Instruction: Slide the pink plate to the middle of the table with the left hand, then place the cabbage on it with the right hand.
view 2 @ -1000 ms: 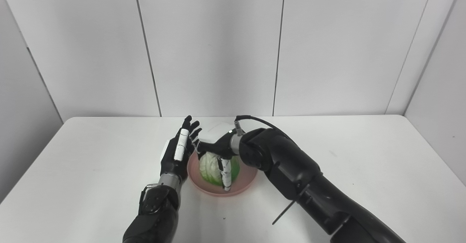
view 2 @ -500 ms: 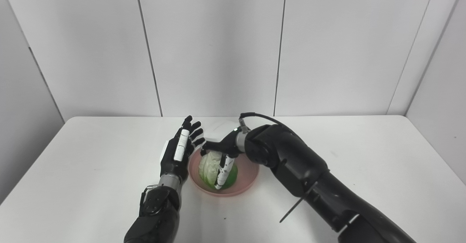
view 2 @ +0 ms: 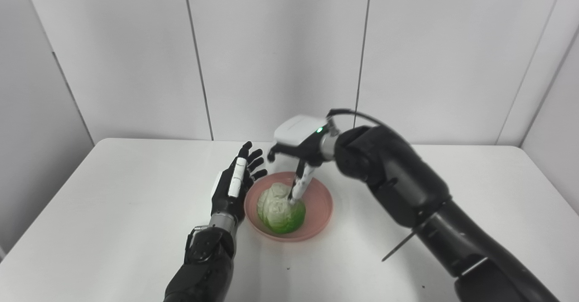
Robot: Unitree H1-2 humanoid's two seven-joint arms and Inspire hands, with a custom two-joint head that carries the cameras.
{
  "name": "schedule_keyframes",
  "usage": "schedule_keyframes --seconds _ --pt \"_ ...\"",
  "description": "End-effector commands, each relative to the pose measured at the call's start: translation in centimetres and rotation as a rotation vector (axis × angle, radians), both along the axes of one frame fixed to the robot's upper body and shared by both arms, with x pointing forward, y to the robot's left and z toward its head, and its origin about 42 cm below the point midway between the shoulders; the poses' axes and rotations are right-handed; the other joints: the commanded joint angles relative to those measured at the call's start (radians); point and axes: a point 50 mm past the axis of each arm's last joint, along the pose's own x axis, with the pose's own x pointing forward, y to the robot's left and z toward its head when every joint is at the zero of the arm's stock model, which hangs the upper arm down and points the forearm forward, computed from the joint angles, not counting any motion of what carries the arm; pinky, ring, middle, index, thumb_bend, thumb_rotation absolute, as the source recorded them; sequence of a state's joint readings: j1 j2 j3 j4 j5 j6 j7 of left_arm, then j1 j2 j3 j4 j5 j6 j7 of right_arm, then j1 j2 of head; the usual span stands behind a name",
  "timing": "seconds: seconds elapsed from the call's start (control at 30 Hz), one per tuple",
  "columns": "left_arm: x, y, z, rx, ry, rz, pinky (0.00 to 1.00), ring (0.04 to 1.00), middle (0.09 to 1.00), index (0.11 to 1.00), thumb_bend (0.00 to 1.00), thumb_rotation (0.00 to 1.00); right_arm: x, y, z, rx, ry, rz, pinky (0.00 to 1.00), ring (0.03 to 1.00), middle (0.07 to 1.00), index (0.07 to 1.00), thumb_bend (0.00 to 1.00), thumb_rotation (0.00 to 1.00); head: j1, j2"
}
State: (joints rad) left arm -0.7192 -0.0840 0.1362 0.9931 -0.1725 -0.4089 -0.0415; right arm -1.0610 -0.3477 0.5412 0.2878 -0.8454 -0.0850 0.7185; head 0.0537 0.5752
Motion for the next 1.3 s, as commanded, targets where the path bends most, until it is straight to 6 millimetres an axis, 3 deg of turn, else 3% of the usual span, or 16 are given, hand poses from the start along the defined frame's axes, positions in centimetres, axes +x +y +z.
schedule_keyframes --seconds 0.0,0.03,0.07,0.13,0.2,0.3,0.4,0.43,0.47,0.7,0.9,1.27 --pt "-0.4 0.0 -0.6 -0.007 0.017 0.002 0.79 0.881 0.865 0.902 0.91 0.84 0.2 -1.5 3.5 0.120 -0.142 0.026 0.99 0.851 0.826 0.778 1.00 0.57 -0.006 0.006" --pt "-0.3 0.0 -0.5 -0.016 0.016 0.002 0.81 0.889 0.870 0.902 0.91 0.83 0.2 -2.1 3.4 0.170 -0.163 0.035 0.98 0.832 0.813 0.793 1.00 0.68 -0.006 0.006" --pt "-0.2 0.2 -0.3 -0.030 0.015 0.005 0.81 0.890 0.871 0.902 0.91 0.83 0.2 -2.6 3.1 0.233 -0.174 0.039 0.98 0.830 0.812 0.796 1.00 0.69 -0.010 0.007" --pt "0.0 0.4 -0.1 -0.057 0.014 0.015 0.85 0.891 0.865 0.894 0.92 0.81 0.4 -3.6 2.1 0.392 -0.149 0.016 0.91 0.837 0.826 0.830 1.00 0.90 -0.012 0.009" --pt "0.2 0.7 0.3 -0.062 0.005 0.029 0.90 0.896 0.859 0.883 0.94 0.81 0.7 -4.4 0.5 0.589 -0.089 -0.008 0.78 0.861 0.868 0.873 1.00 0.98 -0.013 0.016" --pt "0.4 1.0 0.7 -0.042 -0.008 0.062 0.93 0.887 0.855 0.858 0.94 0.83 1.6 -4.9 -2.8 0.915 0.020 -0.068 0.76 0.882 0.906 0.911 1.00 1.00 -0.012 0.019" --pt "0.6 1.0 1.1 0.011 -0.035 0.069 0.94 0.890 0.867 0.856 0.94 0.85 1.6 -4.0 -5.8 1.191 0.121 -0.125 0.84 0.920 0.926 0.943 1.00 1.00 -0.021 0.021" --pt "0.7 0.9 1.3 0.021 -0.041 0.069 0.96 0.889 0.871 0.860 0.94 0.85 1.5 -3.5 -6.6 1.273 0.159 -0.143 0.93 0.964 0.951 0.964 1.00 1.00 -0.021 0.021" --pt "0.8 0.7 1.5 0.023 -0.048 0.069 0.97 0.889 0.872 0.861 0.94 0.84 1.2 -2.9 -7.5 1.360 0.199 -0.162 0.97 0.978 0.960 0.972 1.00 1.00 -0.021 0.021" --pt "1.2 0.6 2.4 0.046 -0.074 0.082 1.00 0.953 0.936 0.919 0.95 0.86 0.1 -1.3 -11.9 1.750 0.310 -0.365 1.00 0.977 0.942 0.967 1.00 1.00 -0.027 0.018" --pt "1.4 1.6 2.8 0.121 -0.072 0.087 1.00 0.990 0.955 0.948 0.96 0.91 -0.3 -1.0 -14.7 1.810 0.363 -0.461 1.00 0.999 0.961 0.997 1.00 1.00 -0.060 0.031" --pt "1.7 2.8 3.1 0.175 -0.055 0.160 1.00 1.000 0.976 0.998 0.98 0.96 -0.5 -1.6 -17.5 1.781 0.341 -0.564 1.00 0.999 0.981 0.999 1.00 1.00 -0.070 0.057"
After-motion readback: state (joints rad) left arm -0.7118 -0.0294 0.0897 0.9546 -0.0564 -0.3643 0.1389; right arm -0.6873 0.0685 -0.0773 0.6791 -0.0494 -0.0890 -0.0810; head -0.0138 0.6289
